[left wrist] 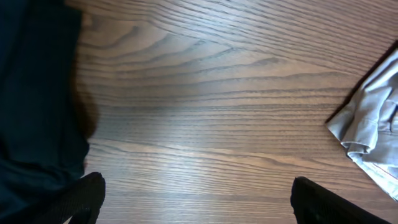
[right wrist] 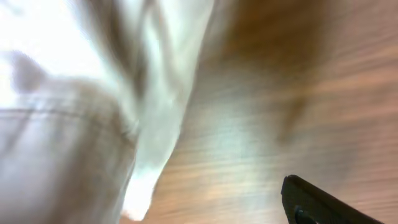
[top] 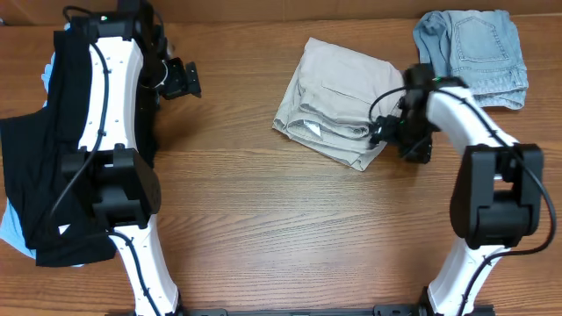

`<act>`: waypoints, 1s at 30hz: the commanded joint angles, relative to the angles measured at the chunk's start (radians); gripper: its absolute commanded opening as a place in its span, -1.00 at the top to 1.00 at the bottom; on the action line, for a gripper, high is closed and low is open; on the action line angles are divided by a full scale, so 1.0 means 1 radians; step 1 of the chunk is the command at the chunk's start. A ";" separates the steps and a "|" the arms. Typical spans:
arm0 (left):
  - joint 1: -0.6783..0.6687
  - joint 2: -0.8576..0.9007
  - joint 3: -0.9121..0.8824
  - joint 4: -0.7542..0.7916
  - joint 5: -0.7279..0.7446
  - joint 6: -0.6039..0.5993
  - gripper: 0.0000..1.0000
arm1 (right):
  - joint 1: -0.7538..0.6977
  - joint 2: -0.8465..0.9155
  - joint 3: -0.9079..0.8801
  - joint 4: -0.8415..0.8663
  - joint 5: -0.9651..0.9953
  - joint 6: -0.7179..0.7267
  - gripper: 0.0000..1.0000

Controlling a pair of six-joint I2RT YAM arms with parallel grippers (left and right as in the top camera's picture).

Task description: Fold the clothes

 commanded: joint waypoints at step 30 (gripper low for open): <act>-0.037 -0.003 0.013 -0.006 0.008 -0.001 -0.97 | 0.089 0.058 -0.003 0.142 0.004 0.269 -1.00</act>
